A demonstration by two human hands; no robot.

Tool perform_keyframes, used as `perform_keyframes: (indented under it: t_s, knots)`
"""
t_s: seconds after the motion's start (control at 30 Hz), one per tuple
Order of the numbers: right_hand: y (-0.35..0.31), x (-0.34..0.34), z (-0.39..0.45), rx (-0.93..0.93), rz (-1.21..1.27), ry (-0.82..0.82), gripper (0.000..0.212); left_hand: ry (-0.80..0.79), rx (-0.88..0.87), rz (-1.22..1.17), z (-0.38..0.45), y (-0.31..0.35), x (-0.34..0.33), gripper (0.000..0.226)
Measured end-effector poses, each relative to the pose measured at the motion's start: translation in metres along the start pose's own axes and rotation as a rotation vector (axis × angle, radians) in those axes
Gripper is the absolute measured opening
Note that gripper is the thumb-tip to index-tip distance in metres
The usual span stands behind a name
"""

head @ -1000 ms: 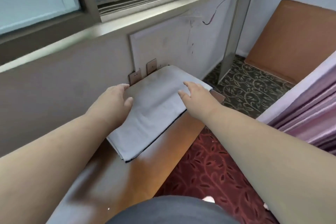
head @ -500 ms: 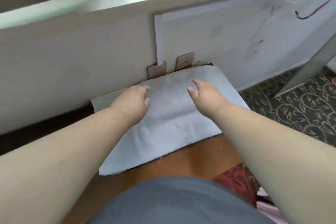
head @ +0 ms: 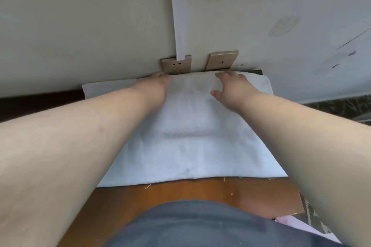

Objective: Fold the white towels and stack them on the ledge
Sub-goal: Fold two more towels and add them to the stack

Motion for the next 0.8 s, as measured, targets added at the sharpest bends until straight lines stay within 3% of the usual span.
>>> perform_keyframes:
  t_s: [0.13,0.37,0.5,0.63,0.8]
  knots:
    - [0.015,-0.002,0.028,0.028,-0.047,-0.026,0.071,-0.045,0.051,0.025,0.02,-0.008,-0.013,0.058]
    - [0.027,-0.001,0.044,-0.022,-0.252,0.023,0.062,0.019,0.183,0.046,0.034,-0.03,-0.016,0.056]
    - [0.04,0.0,0.037,-0.134,-0.098,-0.003,0.06,0.0,0.238,0.01,0.023,-0.045,-0.013,0.053]
    - [0.032,0.004,0.026,-0.093,0.001,0.02,0.031,-0.024,0.283,-0.04,-0.001,-0.061,-0.007,0.044]
    - [-0.012,0.024,-0.017,0.005,0.141,0.16,0.021,0.205,0.172,-0.276,-0.05,-0.039,0.007,0.021]
Point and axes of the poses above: each hand's wrist, its own z-axis towards the middle knuckle, its own x-axis out of the back of the hand, y = z × x, the point moved 4 cm from there along z, towards the middle knuckle, and after that the axes turned 2 degrees about x, right-handed, at the moved point
